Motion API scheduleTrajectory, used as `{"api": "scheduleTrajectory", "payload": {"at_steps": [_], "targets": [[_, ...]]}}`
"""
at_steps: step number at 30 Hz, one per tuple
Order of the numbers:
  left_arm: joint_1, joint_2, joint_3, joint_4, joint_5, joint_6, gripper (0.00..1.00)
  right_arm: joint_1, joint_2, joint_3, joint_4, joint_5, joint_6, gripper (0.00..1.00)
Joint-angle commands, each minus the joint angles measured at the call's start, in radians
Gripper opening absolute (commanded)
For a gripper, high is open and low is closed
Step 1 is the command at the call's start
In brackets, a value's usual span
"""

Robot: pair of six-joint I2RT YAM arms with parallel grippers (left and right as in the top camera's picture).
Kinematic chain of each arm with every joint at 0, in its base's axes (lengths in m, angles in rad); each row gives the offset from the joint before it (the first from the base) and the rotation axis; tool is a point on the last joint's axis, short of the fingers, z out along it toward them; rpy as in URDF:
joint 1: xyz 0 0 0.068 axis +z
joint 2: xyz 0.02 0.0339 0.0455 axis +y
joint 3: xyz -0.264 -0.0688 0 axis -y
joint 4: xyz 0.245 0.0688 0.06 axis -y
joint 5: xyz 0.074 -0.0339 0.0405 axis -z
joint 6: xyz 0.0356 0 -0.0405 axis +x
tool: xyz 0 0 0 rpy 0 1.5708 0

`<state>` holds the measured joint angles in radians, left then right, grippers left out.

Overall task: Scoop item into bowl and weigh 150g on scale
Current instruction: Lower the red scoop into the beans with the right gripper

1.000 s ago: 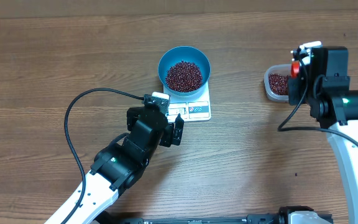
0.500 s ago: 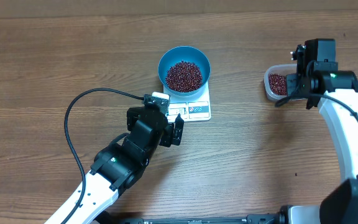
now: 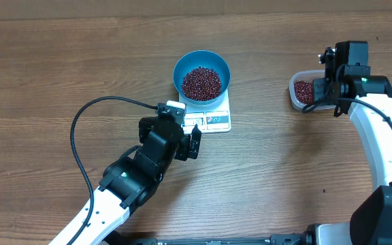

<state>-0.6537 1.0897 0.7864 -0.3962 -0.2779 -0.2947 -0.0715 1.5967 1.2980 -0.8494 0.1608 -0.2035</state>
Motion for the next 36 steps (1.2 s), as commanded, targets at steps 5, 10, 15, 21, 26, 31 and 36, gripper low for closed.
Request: {"api": "scheduleTrajectory", "payload": {"at_steps": [5,10,15,21,26,31,36], "targets": [[0.005,0.002,0.023,0.003,-0.01,-0.016,1.0,-0.003,0.024,-0.001,0.003,-0.085,-0.014,0.04],[0.005,0.002,0.023,0.003,-0.01,-0.016,0.99,-0.003,0.031,-0.001,0.0,-0.166,-0.04,0.04],[0.005,0.002,0.023,0.003,-0.01,-0.016,1.0,-0.027,0.031,-0.001,-0.001,-0.225,-0.048,0.04],[0.005,0.002,0.023,0.003,-0.01,-0.016,1.0,-0.097,0.031,-0.001,-0.001,-0.386,-0.066,0.04],[0.005,0.002,0.023,0.003,-0.01,-0.016,0.99,-0.19,0.031,-0.001,-0.017,-0.56,-0.108,0.04],[0.005,0.002,0.023,0.003,-0.01,-0.016,0.99,-0.233,0.031,-0.001,-0.024,-0.628,-0.119,0.04],[0.005,0.002,0.023,0.003,-0.01,-0.016,1.0,-0.238,0.033,-0.001,-0.028,-0.627,-0.119,0.04]]}}
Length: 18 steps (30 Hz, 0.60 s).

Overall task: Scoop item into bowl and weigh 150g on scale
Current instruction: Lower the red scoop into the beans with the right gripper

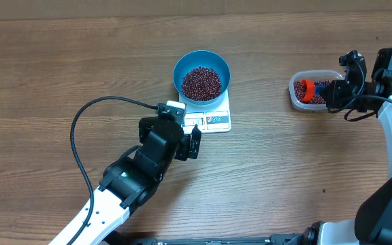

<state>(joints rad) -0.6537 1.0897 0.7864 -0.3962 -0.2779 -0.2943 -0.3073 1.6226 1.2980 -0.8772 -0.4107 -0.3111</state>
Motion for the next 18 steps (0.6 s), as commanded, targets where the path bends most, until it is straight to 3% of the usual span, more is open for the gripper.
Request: {"api": "scheduleTrajectory", "payload": {"at_steps": [1,18], "targets": [[0.005,0.002,0.023,0.003,-0.01,-0.017,0.99,-0.003,0.007,-0.002,0.0,-0.055,-0.012,0.04],[0.005,0.002,0.023,0.003,-0.01,-0.017,1.0,-0.035,0.008,-0.002,-0.001,-0.056,-0.011,0.04]]}}
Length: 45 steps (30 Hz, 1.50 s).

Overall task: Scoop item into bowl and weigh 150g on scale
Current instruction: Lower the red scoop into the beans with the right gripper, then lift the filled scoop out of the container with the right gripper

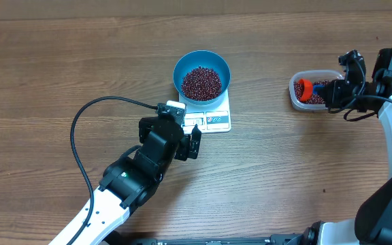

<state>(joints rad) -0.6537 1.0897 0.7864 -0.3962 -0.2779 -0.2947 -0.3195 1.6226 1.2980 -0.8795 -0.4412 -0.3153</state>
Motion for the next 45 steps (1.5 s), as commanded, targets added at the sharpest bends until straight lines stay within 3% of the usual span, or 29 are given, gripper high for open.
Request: {"api": "scheduleTrajectory", "payload": {"at_steps": [1,11,25,33,41,45], "targets": [[0.005,0.002,0.023,0.003,-0.01,-0.016,0.99,-0.032,0.008,-0.002,0.0,-0.033,-0.007,0.04],[0.005,0.002,0.023,0.003,-0.01,-0.016,1.0,-0.105,0.008,-0.002,-0.013,-0.09,-0.007,0.04],[0.005,0.002,0.023,0.003,-0.01,-0.016,1.0,-0.296,0.008,-0.002,-0.039,-0.384,-0.008,0.04],[0.005,0.002,0.023,0.003,-0.01,-0.016,1.0,-0.303,0.008,-0.002,-0.067,-0.517,-0.023,0.04],[0.005,0.002,0.023,0.003,-0.01,-0.016,1.0,-0.302,0.007,-0.002,-0.069,-0.805,-0.023,0.04],[0.005,0.002,0.023,0.003,-0.01,-0.016,0.99,-0.275,0.006,-0.001,-0.069,-0.818,-0.027,0.04]]}}
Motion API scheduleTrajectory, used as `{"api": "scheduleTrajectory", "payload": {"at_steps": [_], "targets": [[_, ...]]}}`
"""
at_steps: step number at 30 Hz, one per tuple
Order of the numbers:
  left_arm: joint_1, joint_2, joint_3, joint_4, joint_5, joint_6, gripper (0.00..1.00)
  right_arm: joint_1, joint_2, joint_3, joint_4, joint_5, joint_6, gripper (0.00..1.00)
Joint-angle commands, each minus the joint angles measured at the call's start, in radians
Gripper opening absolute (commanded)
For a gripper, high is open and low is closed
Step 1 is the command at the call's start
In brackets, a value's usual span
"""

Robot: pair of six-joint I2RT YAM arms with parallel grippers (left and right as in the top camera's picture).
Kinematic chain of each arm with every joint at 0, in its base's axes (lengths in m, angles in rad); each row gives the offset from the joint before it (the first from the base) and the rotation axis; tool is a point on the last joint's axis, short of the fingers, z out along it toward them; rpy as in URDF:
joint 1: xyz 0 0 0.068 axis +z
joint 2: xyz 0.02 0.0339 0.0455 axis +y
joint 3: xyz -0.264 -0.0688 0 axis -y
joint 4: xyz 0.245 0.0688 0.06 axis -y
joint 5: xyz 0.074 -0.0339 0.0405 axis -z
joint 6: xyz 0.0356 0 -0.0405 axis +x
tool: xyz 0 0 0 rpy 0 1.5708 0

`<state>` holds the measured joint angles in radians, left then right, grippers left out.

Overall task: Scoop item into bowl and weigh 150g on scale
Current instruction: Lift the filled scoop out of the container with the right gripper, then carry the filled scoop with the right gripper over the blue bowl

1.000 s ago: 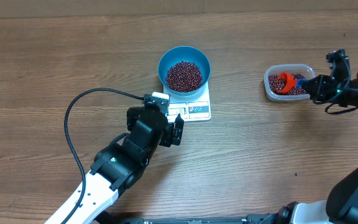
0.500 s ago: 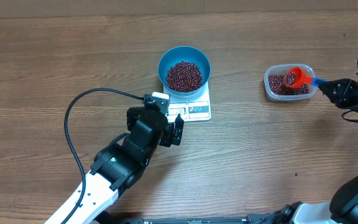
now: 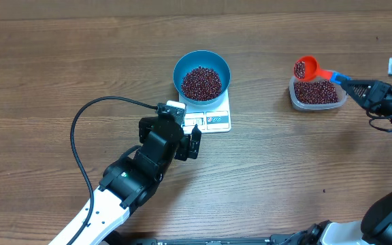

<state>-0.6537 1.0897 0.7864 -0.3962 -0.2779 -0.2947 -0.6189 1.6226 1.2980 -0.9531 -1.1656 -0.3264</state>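
Observation:
A blue bowl [image 3: 201, 75] heaped with dark red beans stands on the small white scale [image 3: 208, 117] at the table's middle. Further right is a clear tub [image 3: 315, 93] of the same beans. A red scoop [image 3: 306, 68] with a blue handle hovers over the tub's far rim, its cup facing up; how much it carries is not clear. My right gripper [image 3: 354, 86] is shut on the handle, reaching in from the right edge. My left gripper [image 3: 194, 143] rests just in front of the scale, and its jaws are not readable from above.
A black cable [image 3: 80, 136] loops across the table left of my left arm. The scale's display and buttons [image 3: 215, 120] face the front. My right arm leaves the frame at the right edge.
The scoop was down among the beans at the tub's left end; now it is up over the tub's far rim. My right arm has drawn back to the right. The left arm is unchanged.
At first my right gripper stood over the tub, hiding the scoop. Then the arm sat further right with the red scoop lying in the tub's beans, and it stayed so a moment later. Now the scoop is raised above the tub. The bowl, scale and left arm kept still.

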Motion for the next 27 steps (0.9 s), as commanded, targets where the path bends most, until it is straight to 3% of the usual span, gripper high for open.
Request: {"api": "scheduleTrajectory", "payload": {"at_steps": [1,11,15,27], "targets": [[0.005,0.002,0.023,0.003,-0.01,-0.016,1.0,0.039,0.006,-0.001,0.005,-0.094,-0.016,0.04],[0.005,0.002,0.023,0.003,-0.01,-0.016,1.0,0.271,0.006,-0.001,0.185,-0.076,0.075,0.04],[0.005,0.002,0.023,0.003,-0.01,-0.016,1.0,0.365,0.006,-0.001,0.277,0.029,0.145,0.04],[0.005,0.002,0.023,0.003,-0.01,-0.016,0.99,0.606,0.007,-0.001,0.419,0.317,0.147,0.04]]}}
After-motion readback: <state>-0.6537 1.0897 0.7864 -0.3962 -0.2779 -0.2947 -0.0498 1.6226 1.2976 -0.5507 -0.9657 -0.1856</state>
